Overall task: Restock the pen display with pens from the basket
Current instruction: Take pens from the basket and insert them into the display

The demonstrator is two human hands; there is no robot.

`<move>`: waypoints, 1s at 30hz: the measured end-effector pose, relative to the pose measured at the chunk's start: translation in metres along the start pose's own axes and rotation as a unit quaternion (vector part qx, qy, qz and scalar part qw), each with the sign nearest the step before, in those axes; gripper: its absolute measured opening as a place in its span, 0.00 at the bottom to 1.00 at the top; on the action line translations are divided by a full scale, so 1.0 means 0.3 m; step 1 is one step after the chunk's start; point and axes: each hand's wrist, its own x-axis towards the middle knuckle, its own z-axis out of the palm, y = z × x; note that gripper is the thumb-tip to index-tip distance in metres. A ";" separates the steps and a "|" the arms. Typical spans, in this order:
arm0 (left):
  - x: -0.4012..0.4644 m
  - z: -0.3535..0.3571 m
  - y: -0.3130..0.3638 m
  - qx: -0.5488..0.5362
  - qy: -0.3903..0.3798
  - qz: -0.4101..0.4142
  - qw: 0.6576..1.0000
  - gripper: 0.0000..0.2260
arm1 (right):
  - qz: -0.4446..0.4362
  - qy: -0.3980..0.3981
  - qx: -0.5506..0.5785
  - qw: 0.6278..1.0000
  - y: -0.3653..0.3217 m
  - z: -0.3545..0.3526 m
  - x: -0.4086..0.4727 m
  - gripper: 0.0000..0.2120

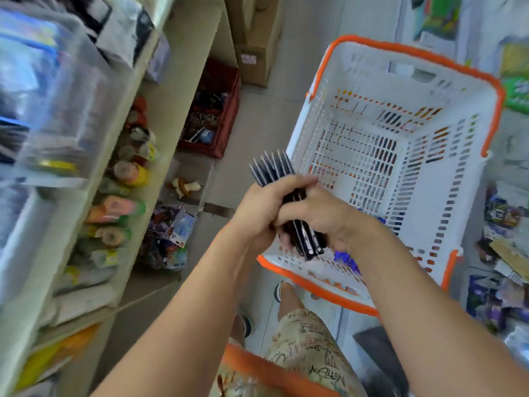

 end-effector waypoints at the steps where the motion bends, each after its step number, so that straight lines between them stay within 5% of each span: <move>1: -0.051 -0.035 0.011 -0.050 0.000 0.001 0.999 0.10 | 0.001 -0.023 0.018 1.000 -0.030 0.041 -0.016 0.06; 3: -0.146 -0.129 0.035 -0.170 0.011 0.035 0.985 0.12 | -0.019 -0.077 0.063 0.995 -0.081 0.138 -0.041 0.03; 5: -0.242 -0.241 0.048 -0.296 0.052 0.088 0.950 0.13 | -0.030 -0.090 0.119 0.988 -0.078 0.254 -0.054 0.12; 8: -0.401 -0.429 0.024 -0.407 0.113 0.185 0.887 0.12 | -0.045 0.033 0.188 0.980 -0.011 0.508 -0.070 0.23; 12: -0.630 -0.692 -0.072 -0.442 0.196 0.248 0.839 0.10 | -0.078 0.086 0.277 0.954 0.060 0.955 -0.120 0.26; 20: -1.136 -1.149 -0.248 -0.346 0.404 0.362 0.766 0.12 | -0.034 0.060 0.126 0.990 0.157 1.735 -0.221 0.15; 25: -1.358 -1.370 -0.358 -0.298 0.477 0.349 0.750 0.09 | -0.012 -0.060 0.077 0.995 0.240 2.032 -0.301 0.15; 30: -1.506 -1.536 -0.458 -0.385 0.298 0.332 0.808 0.05 | -0.156 -0.188 -0.188 0.951 0.202 2.128 -0.295 0.16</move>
